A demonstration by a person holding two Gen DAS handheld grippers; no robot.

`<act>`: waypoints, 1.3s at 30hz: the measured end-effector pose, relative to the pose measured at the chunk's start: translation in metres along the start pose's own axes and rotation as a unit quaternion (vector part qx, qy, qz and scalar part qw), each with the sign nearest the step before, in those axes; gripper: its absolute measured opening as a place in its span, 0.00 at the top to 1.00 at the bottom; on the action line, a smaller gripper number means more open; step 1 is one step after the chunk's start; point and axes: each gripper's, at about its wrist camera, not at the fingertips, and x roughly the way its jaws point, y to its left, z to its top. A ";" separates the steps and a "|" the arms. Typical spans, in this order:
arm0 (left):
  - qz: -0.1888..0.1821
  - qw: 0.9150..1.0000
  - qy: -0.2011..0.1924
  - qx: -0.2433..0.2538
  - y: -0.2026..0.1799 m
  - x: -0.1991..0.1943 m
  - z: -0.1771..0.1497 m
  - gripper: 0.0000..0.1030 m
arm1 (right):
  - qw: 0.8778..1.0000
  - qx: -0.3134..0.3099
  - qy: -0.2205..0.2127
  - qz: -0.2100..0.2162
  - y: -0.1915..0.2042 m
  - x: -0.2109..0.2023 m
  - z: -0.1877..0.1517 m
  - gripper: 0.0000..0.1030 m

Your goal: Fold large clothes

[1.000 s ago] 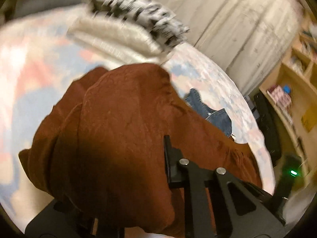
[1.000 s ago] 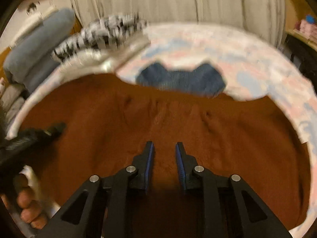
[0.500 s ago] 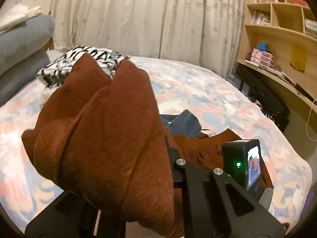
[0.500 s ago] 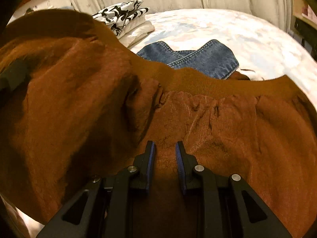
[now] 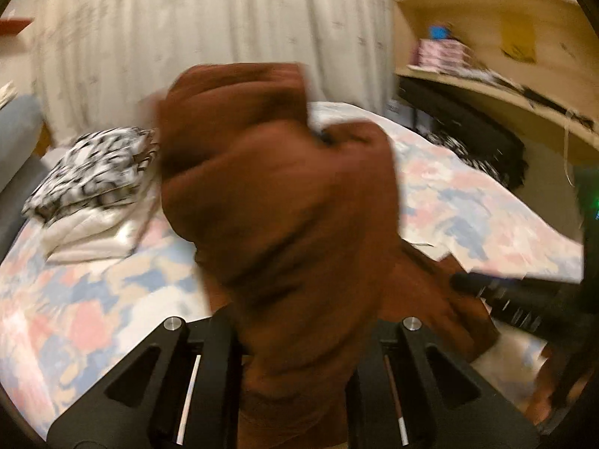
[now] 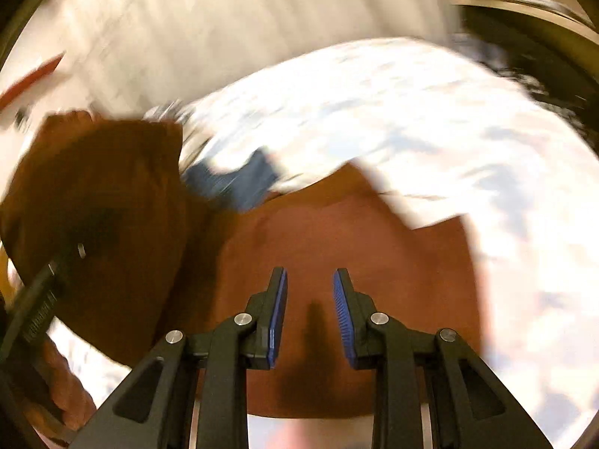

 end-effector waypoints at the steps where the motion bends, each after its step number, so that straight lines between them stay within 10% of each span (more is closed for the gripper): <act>1: -0.008 1.000 0.003 0.011 -0.015 0.005 0.000 0.91 | 1.000 0.017 -0.014 -0.011 -0.016 -0.009 0.002 0.75; 14: -0.011 0.980 0.083 0.182 -0.181 0.080 -0.079 0.89 | 0.994 0.094 -0.017 -0.058 -0.133 -0.044 -0.034 0.75; 22: -0.094 0.979 0.116 0.137 -0.168 0.068 -0.062 0.36 | 0.994 0.104 -0.004 -0.046 -0.149 -0.028 -0.052 0.75; 33: -0.154 0.977 0.125 0.080 -0.123 -0.003 -0.040 0.34 | 0.996 0.086 -0.021 -0.020 -0.124 -0.064 -0.043 0.64; 39: -0.129 0.984 0.126 -0.009 -0.058 -0.025 -0.027 0.34 | 0.998 0.066 -0.009 0.019 -0.098 -0.074 -0.039 0.61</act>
